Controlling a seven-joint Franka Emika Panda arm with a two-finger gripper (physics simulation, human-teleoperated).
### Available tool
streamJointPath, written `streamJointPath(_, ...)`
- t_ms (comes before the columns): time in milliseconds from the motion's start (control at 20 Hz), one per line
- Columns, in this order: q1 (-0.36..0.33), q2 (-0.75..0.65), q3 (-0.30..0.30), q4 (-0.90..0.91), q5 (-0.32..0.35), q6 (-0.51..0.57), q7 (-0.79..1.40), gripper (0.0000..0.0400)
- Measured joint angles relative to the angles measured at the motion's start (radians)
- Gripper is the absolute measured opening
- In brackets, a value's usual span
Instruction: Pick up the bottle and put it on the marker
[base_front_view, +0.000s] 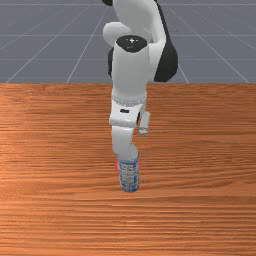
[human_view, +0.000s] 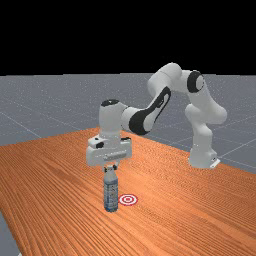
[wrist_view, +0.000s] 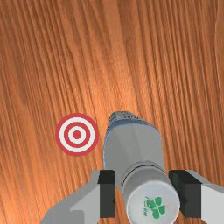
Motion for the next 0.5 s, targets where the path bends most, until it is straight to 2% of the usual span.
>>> streamJointPath(50, -0.022, -0.003, 0.013, -0.005, -0.012, 0.007, -0.097, 0.0182)
streamJointPath(200, -0.039, -0.008, 0.024, -0.014, -0.023, 0.012, -0.174, 0.0183)
streamJointPath(250, -0.035, 0.004, 0.021, 0.022, -0.019, -0.064, -0.153, 0.0182)
streamJointPath(300, -0.034, -0.014, 0.021, -0.005, -0.02, -0.072, -0.153, 0.0182)
streamJointPath(400, -0.034, -0.073, 0.02, -0.097, -0.022, -0.039, -0.152, 0.0172)
streamJointPath(450, -0.066, -0.126, 0.049, -0.196, 0.042, 0.058, -0.202, 0.0174)
streamJointPath(500, -0.066, -0.14, 0.048, -0.218, 0.042, 0.066, -0.201, 0.0172)
